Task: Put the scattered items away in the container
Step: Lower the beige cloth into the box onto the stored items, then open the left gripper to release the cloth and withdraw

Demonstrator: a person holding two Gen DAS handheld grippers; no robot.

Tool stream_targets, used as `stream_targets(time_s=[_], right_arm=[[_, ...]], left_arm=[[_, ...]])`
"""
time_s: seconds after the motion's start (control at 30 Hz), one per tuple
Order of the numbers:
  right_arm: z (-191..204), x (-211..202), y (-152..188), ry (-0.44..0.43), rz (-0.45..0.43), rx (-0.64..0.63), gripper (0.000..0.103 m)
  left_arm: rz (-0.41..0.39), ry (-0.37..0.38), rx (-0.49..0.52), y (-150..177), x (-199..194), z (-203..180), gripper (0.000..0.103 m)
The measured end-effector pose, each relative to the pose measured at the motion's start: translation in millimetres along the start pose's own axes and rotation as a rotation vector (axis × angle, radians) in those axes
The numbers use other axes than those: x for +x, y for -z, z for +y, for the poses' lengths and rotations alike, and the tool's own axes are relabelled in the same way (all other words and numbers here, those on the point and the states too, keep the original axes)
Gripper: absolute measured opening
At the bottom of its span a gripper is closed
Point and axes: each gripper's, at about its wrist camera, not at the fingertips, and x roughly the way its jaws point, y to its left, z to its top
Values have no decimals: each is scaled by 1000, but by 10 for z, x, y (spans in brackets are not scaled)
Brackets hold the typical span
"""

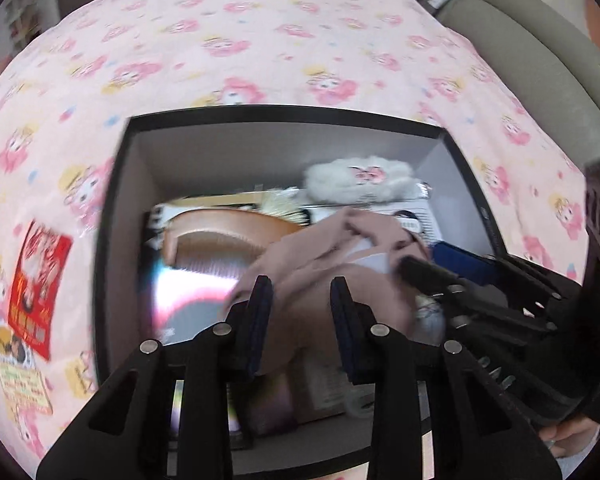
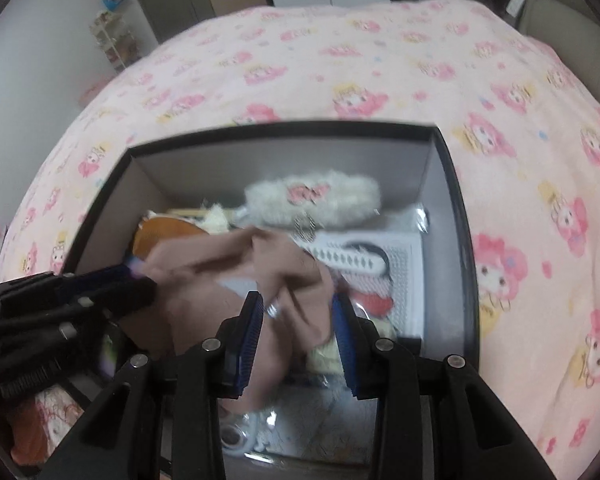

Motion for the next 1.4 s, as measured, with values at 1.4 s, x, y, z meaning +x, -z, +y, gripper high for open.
stream_targets(time_s=[1.4], right_arm=[[54, -669, 153, 40, -108, 47, 42]], left_arm=[[-116, 69, -29, 190, -666, -71, 44]])
